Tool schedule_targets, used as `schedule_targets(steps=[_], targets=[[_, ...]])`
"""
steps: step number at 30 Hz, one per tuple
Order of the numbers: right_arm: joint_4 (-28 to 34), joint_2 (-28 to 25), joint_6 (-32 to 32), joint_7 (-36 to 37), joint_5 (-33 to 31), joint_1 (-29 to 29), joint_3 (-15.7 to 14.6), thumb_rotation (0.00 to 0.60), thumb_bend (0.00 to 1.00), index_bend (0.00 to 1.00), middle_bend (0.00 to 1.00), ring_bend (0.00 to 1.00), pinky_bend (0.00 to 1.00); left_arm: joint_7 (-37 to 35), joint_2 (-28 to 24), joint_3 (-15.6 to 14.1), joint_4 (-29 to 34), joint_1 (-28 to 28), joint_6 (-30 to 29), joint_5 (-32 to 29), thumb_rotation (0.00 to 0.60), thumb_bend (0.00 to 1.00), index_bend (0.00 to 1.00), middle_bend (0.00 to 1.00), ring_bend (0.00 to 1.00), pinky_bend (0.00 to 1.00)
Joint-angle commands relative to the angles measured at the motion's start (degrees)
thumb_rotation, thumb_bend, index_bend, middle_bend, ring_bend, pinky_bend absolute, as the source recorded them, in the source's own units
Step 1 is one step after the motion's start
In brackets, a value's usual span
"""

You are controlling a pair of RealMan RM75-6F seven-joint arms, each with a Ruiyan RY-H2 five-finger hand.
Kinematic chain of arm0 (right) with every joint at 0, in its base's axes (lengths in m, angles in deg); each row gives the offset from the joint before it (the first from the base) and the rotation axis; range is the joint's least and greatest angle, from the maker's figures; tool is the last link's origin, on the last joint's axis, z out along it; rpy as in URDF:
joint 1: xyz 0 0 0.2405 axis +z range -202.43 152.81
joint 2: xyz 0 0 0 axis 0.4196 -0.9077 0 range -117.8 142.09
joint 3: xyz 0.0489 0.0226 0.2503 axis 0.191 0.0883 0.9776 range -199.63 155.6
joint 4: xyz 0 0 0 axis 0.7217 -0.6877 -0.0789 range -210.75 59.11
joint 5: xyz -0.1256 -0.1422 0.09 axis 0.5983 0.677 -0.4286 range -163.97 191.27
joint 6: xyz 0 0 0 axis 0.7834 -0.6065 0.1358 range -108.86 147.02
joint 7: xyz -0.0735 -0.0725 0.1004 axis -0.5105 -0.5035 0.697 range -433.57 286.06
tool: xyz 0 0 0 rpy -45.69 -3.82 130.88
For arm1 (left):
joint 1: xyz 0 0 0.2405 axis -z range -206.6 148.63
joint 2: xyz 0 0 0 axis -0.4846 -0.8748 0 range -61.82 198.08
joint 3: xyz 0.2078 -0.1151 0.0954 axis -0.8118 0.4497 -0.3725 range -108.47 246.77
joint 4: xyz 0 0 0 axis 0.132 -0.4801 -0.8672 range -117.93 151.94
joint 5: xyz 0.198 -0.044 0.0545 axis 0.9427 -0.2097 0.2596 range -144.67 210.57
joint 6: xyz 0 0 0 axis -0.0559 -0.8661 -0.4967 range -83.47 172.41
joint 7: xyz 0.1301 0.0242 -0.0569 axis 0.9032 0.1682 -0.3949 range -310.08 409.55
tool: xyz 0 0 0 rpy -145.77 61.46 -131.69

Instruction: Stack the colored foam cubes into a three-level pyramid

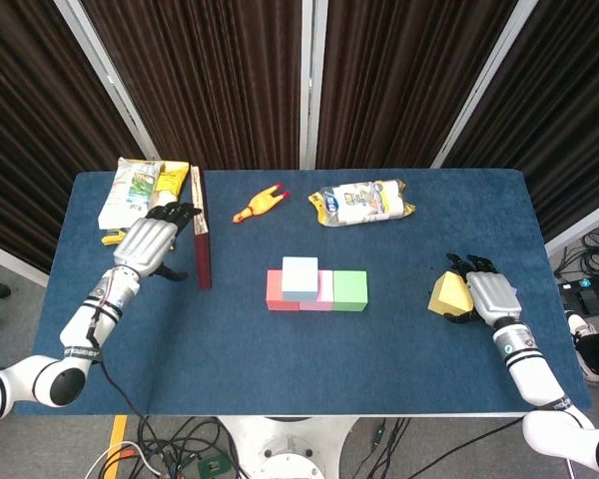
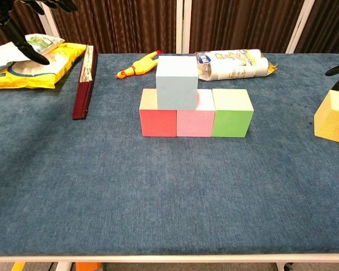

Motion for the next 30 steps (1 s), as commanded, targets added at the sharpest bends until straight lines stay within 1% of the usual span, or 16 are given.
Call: schedule_targets(steps=[1,8,12,16,18,24,30], targets=[[-2.39,1.21,-0.36,2.69,2.52,-0.61,-0.32,0.6,0.06,0.0,0.2,0.0,0.02,0.22,-0.06,0.18,0.27,-0.03,0.2,-0.29,0.6,0.07,0.1,0.07,0.0,0.12],[-6.79,3.17,-1.42,6.58,6.67,-0.96,-0.47,0.6,0.08,0.0,0.24,0.0,0.02,0.9,-0.02,0.5,0.49,0.06,0.82,-1.2,0.6,0.06,0.1,0.06,0.0,0.12],[-8.89,3.99,-1.89,9.07,9.67,-0.88,-0.88,0.6,0.09,0.05,0.28,0.02,0.03,1.09,-0.1,0.73,0.51,0.04,0.96,-1.83,0.6,0.06,0.09,0.06,0.0,0.12],[-10.6,4.12,-3.19,10.75,12.58,-0.99,-1.33,0.6,0.1,0.11,0.35,0.08,0.06,1.19,-0.32,0.79,0.66,-0.16,1.03,-2.28,0.6,0.06,0.09,0.06,0.0,0.12],[-10.92,3.85,-3.74,11.55,13.61,-1.06,-1.46,0.6,0.1,0.12,0.37,0.09,0.07,1.22,-0.5,0.82,0.75,-0.27,1.02,-2.44,0.6,0.07,0.09,0.06,0.0,0.12],[-10.23,1.41,-4.36,15.05,17.28,-0.4,-1.78,0.6,0.1,0.13,0.38,0.1,0.08,1.25,-0.92,1.02,1.16,-0.6,0.82,-2.83,0.6,0.06,0.09,0.06,0.0,0.12],[-6.15,-5.02,-3.69,20.27,24.55,3.33,-2.1,0.6,0.11,0.13,0.37,0.1,0.08,1.4,-1.55,1.25,1.74,-0.82,0.67,-3.27,0.6,0.07,0.09,0.06,0.0,0.12]])
